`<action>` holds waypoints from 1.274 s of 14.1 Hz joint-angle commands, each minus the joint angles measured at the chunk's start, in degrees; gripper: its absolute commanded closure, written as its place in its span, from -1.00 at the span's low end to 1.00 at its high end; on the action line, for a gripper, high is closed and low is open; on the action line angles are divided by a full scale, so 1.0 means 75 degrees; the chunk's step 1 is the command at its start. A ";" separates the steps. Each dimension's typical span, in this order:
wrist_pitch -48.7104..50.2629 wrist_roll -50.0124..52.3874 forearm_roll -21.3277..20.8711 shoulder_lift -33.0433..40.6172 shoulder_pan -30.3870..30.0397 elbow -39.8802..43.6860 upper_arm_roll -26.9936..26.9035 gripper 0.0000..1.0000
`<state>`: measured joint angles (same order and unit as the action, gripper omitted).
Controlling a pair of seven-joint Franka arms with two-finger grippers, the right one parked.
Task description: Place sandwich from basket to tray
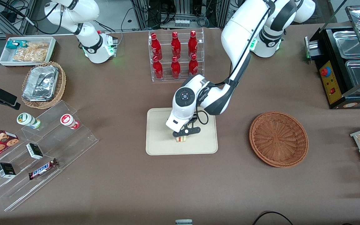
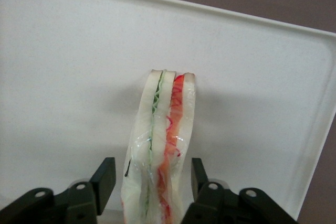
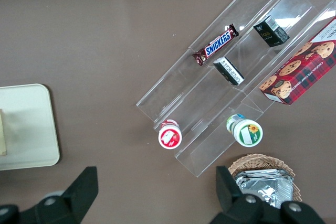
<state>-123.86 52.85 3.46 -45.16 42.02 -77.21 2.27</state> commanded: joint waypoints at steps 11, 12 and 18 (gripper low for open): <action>0.3249 0.0043 -0.0156 0.2036 -0.0867 -0.0193 -0.0842 -1.00; 0.3330 -0.0096 -0.0156 0.2176 -0.1008 -0.0391 -0.0842 -1.00; 0.3472 -0.1818 -0.0121 0.3488 -0.2144 -0.1949 -0.0842 -1.00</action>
<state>-97.92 42.65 2.84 -24.91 28.18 -85.24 -4.65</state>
